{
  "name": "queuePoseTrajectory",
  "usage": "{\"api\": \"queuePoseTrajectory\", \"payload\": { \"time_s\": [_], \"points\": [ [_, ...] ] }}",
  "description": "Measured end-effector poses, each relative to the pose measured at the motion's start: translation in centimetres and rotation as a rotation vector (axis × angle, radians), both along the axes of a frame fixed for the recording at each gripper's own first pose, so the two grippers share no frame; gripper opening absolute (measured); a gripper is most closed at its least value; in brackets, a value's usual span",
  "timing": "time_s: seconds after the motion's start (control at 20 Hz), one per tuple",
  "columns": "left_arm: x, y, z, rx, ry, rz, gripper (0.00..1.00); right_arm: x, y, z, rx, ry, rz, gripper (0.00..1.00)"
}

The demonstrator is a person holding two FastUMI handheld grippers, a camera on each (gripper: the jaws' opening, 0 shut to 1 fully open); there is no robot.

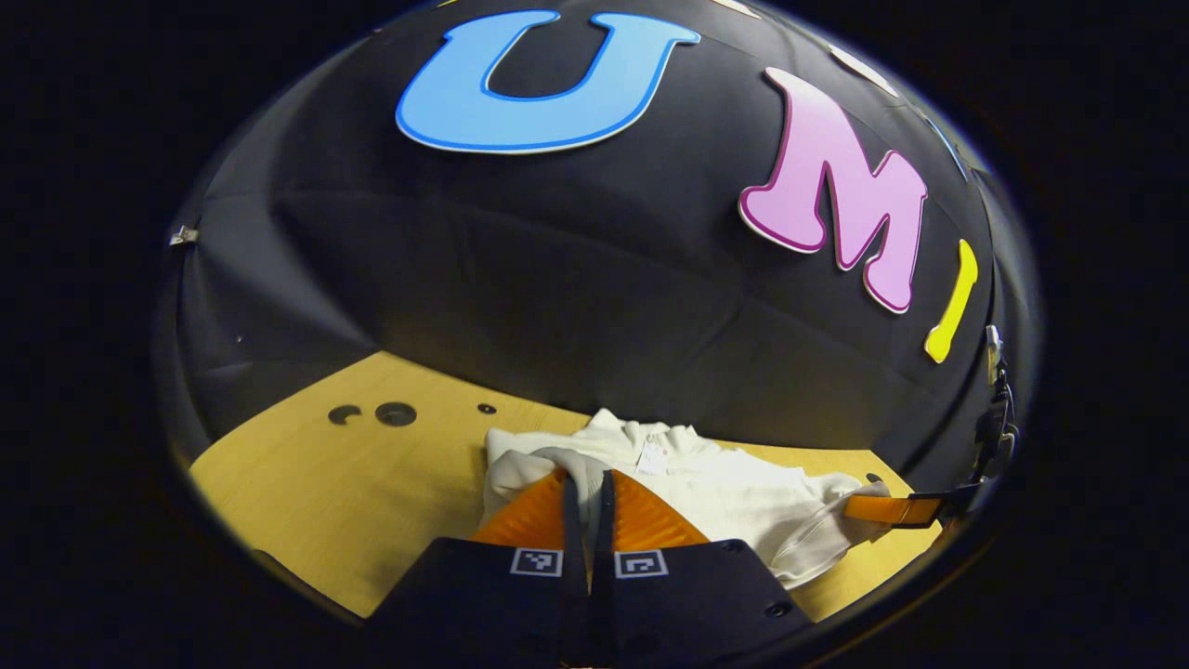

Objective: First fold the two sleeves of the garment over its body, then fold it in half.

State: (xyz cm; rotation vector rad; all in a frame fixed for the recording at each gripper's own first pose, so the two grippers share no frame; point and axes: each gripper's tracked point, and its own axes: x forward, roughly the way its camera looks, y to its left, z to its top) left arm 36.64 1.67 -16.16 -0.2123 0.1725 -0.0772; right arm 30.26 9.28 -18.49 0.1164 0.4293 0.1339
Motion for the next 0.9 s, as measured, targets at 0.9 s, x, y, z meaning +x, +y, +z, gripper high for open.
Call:
{"api": "queuePoseTrajectory", "payload": {
  "time_s": [0.9],
  "points": [
    [15.5,2.5,-4.4,0.104,0.063,0.053,0.14,14.0,0.3,-0.6,-0.08,-0.142,-0.069,0.17]
  ]
}}
